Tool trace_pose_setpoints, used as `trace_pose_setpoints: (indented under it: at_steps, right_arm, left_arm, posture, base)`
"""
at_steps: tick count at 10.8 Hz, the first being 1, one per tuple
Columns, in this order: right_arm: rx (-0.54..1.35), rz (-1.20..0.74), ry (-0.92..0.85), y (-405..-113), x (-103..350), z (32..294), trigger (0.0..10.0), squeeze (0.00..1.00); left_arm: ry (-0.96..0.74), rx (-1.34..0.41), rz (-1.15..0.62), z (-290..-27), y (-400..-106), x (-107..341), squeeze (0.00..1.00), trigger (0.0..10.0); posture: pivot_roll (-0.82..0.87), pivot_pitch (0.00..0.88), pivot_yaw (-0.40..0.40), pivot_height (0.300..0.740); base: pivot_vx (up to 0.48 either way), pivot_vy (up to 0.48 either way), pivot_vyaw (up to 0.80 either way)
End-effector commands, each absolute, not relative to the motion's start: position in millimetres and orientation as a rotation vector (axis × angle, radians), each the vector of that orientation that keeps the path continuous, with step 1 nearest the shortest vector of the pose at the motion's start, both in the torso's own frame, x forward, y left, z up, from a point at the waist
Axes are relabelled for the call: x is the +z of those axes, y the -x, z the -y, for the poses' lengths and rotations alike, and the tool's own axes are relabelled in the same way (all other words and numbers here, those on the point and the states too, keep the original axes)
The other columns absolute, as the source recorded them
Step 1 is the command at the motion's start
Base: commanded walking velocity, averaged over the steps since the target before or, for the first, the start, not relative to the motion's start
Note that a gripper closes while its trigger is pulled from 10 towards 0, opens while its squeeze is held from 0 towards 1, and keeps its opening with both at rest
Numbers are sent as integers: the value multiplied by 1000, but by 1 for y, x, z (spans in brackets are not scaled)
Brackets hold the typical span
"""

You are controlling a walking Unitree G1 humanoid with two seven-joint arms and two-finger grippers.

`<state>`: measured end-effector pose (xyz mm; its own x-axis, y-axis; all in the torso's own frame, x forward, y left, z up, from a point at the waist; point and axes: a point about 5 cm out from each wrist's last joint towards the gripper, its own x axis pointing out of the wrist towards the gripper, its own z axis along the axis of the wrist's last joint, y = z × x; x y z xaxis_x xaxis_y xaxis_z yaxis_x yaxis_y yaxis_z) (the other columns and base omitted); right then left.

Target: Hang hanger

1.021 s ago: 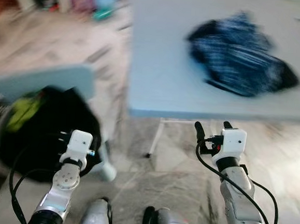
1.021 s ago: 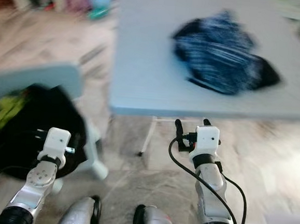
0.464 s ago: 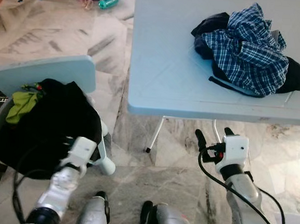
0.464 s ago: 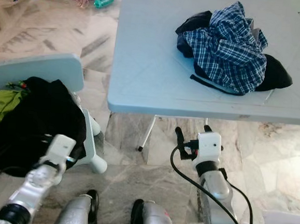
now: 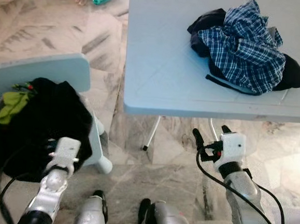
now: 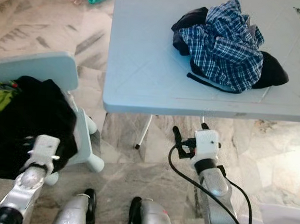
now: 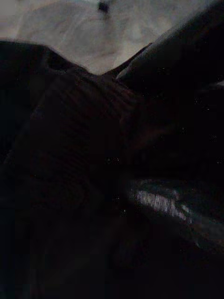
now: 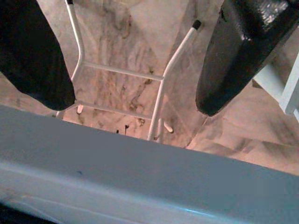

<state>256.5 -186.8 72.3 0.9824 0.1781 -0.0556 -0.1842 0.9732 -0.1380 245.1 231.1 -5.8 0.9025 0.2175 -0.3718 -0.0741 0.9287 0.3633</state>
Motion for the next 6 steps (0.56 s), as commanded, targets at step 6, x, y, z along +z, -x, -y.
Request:
trace_pose_setpoints:
  at_steps: [6]
  right_arm:
    - [200,-39,153,-266,75,183,10000,0]
  left_arm:
    - [-172,426,-301,-266,-239,10,0,0]
  posture:
    - [-13,238,-112,740]
  base:
    - [0,0,0]
